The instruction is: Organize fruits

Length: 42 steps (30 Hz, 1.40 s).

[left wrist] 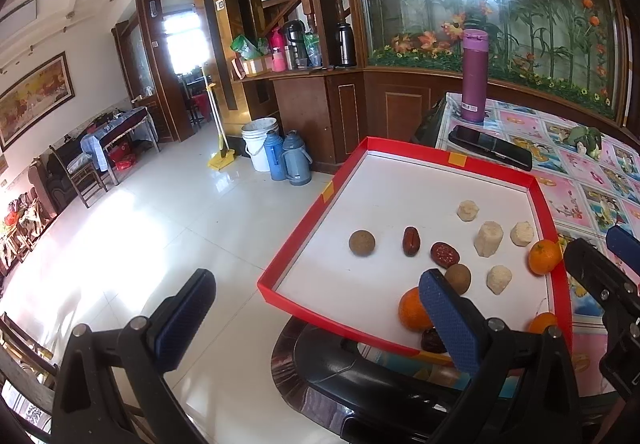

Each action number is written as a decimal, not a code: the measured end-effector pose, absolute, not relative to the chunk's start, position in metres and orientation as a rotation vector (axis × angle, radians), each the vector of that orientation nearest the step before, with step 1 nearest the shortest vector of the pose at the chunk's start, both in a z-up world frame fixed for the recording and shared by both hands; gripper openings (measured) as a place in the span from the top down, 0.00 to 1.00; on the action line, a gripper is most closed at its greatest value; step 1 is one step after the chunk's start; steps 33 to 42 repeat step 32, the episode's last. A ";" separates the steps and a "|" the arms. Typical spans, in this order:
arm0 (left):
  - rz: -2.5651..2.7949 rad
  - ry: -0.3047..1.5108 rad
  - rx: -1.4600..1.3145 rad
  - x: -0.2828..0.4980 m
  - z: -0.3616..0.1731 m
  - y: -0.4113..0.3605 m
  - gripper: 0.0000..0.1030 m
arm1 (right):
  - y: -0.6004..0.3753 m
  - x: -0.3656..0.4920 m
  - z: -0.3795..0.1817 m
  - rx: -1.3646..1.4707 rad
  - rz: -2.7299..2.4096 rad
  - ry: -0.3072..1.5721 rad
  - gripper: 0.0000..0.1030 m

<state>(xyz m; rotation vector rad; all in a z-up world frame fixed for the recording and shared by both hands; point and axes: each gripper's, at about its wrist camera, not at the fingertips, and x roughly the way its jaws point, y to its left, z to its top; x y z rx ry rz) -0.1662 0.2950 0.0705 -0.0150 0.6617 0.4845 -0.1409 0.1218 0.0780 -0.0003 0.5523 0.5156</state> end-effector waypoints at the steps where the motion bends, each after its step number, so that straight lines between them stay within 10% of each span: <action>1: 0.483 0.662 -0.015 -0.166 0.070 0.295 0.00 | 0.122 -0.141 0.078 0.000 0.516 0.553 0.28; 42: 0.437 0.683 -0.012 -0.157 0.069 0.295 0.00 | 0.115 -0.127 0.077 0.026 0.495 0.559 0.28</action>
